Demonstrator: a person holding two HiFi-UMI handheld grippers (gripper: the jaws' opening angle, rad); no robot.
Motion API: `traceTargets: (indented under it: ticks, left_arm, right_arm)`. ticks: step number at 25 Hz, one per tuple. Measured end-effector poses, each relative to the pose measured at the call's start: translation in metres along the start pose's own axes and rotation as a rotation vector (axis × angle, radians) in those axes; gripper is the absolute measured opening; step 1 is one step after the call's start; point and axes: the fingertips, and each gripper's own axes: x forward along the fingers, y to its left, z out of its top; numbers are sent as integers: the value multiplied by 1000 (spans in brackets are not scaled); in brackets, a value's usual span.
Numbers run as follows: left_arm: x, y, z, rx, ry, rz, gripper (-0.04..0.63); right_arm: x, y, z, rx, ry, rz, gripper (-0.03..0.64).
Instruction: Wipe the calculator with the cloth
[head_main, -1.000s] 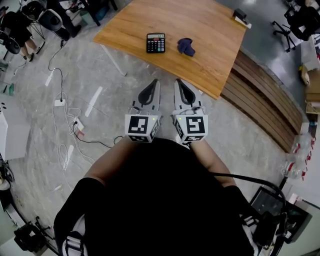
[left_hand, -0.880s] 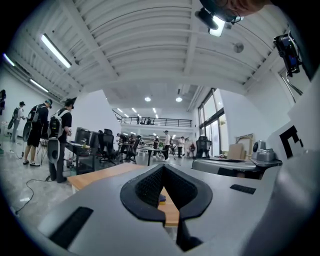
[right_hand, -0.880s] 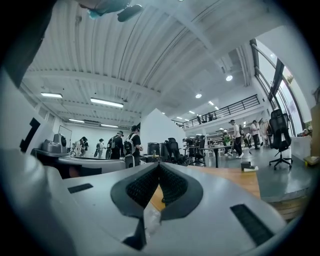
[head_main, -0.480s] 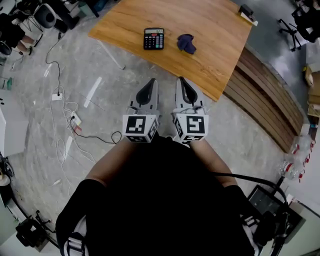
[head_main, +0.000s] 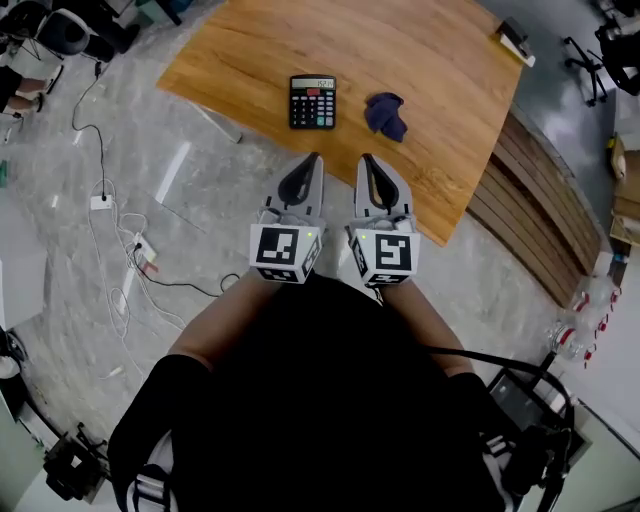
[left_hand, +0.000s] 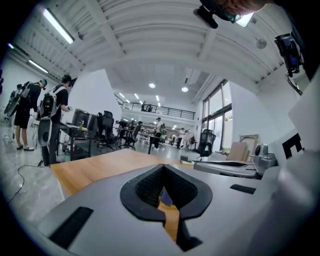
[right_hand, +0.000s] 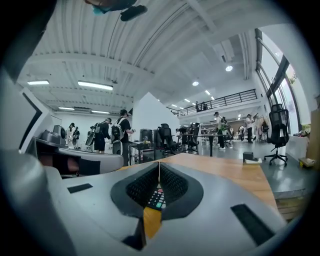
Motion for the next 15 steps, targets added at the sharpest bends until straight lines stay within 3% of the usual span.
traceTargets:
  ticks: [8,15]
  left_arm:
    - [86,72,-14,-27,117,-45,6]
    - [123,118,-25,-60,187,-86,6]
  right_arm:
    - [115,-7,-11,5,97,-3,15]
    - [169,-13,-32,38,196,-46,15]
